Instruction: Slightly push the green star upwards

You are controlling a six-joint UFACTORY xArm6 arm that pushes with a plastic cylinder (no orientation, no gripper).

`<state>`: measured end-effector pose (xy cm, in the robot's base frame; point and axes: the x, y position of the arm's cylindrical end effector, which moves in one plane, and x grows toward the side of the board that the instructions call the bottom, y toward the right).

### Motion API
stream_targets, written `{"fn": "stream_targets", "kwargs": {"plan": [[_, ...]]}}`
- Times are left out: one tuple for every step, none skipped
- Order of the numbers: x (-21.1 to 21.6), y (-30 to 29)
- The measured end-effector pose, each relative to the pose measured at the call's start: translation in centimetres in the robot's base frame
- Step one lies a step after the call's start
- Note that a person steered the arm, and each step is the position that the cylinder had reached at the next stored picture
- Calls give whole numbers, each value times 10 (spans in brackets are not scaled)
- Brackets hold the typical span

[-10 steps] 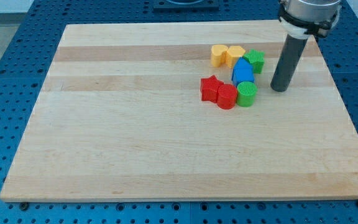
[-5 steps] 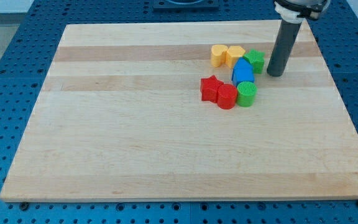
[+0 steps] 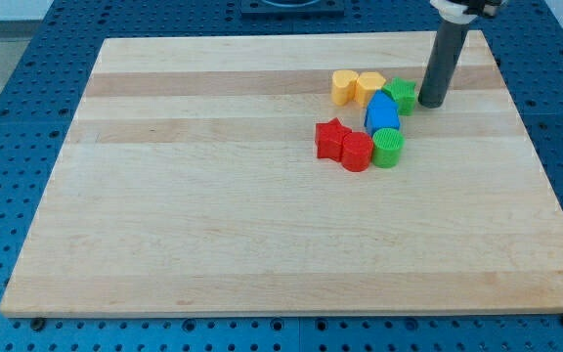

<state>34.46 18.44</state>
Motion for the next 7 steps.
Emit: {"fn": "stream_targets", "kwargs": {"plan": [[9, 0], [23, 0], [40, 0], [43, -1], [43, -10], [43, -24], [42, -25]]}}
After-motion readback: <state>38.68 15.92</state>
